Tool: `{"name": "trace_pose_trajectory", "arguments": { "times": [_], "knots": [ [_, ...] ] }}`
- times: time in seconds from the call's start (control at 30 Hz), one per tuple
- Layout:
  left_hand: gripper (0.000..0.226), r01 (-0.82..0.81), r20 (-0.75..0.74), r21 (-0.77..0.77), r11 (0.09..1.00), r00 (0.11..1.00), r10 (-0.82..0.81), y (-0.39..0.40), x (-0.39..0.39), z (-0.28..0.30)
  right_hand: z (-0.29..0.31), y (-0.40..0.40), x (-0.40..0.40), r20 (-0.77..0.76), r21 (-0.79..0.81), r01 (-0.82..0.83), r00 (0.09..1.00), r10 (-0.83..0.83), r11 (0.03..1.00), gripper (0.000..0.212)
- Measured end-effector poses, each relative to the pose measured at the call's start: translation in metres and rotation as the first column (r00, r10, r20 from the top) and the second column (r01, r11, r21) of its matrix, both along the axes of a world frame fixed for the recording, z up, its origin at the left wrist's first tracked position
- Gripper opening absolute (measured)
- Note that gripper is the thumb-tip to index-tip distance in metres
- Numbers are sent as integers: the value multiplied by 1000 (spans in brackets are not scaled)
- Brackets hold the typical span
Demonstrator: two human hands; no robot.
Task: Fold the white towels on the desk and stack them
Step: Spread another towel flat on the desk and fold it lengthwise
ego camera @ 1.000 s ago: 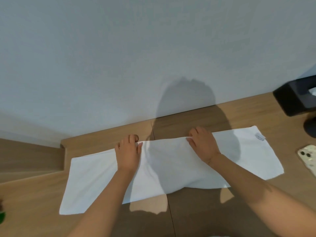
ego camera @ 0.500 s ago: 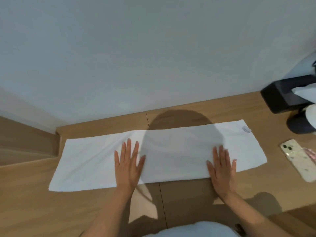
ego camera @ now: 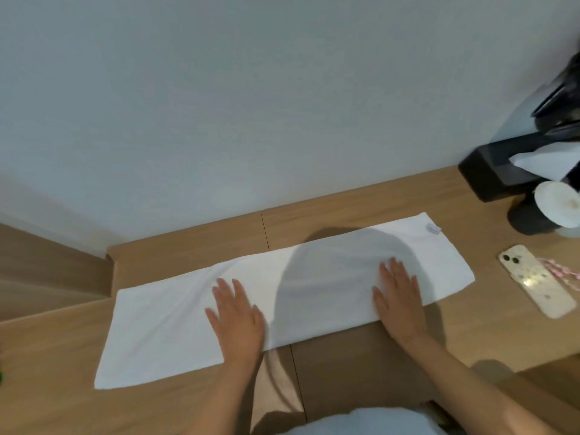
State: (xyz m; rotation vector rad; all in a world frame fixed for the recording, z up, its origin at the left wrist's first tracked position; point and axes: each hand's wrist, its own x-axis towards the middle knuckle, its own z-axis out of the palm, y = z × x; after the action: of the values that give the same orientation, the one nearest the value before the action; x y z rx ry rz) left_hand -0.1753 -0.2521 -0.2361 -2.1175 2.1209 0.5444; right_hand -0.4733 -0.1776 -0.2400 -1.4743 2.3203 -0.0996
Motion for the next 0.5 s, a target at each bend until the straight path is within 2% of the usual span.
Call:
{"name": "trace_pose_trajectory", "arguments": {
  "times": [0.1,0.17,0.23,0.37,0.5],
  "knots": [
    [60,229,-234,-160,960,936,-262,-4,-42,12,12,-21,7,52,-133,-199,977,208,971,51],
    [55,337,-272,-177,925,886,-375,-13,-77,11,11,-39,14,69,-141,-336,935,348,931,51],
    [54,356,-240,-100,929,898,-370,-23,-103,2,3,-55,17,89,-106,-422,898,431,900,53],
    [60,347,19,-37,937,938,-347,-31,-115,-23,-20,-66,-13,-34,-28,-512,859,511,859,58],
    [68,316,59,-44,948,948,-313,-28,-117,-29,-30,-64,-84,-123,-22,-310,944,305,950,63]
  ]
}}
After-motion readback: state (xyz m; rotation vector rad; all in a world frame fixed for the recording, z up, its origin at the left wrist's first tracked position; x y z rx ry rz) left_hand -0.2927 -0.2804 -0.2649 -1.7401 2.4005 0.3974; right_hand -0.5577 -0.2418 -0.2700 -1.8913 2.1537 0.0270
